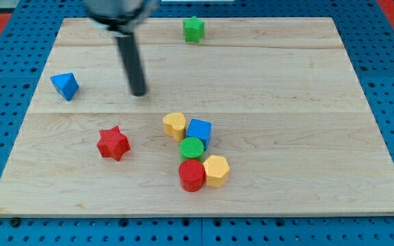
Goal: Move the blue cube to the left of the blue triangle
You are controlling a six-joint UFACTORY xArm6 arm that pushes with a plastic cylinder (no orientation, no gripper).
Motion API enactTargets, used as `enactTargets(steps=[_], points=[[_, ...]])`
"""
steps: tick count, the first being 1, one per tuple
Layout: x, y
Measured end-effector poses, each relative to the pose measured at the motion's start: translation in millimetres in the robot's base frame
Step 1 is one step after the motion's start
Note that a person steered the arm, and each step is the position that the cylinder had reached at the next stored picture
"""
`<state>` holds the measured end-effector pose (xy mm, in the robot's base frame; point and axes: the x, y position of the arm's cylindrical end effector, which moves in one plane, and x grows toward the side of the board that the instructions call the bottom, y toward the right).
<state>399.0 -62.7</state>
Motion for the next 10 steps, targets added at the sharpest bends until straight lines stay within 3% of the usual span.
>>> enactTargets(steps=[1,3,5,6,7,10], points=[[12.8,63.9],[144.7,103.2],[144.7,8.2],[118.8,8.6],[106.4,37.1],[127.7,107.2]])
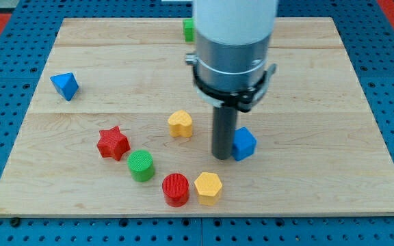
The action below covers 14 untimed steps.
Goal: Move the blue cube to the left of the blue triangle
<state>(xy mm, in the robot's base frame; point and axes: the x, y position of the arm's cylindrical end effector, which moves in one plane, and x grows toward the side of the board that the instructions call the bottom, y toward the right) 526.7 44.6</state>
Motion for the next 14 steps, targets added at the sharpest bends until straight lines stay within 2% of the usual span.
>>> enactTargets(steps=[2,5,6,7,9,10,11,12,14], points=[[41.4,36.6],[-29.6,28.9],[-49.2,-15.0],[-54.7,-16.6],[-60.5,76.5],[-78.4,70.4],[-90.7,19.7],[-94.1,-64.1],[-151.5,-85.4]])
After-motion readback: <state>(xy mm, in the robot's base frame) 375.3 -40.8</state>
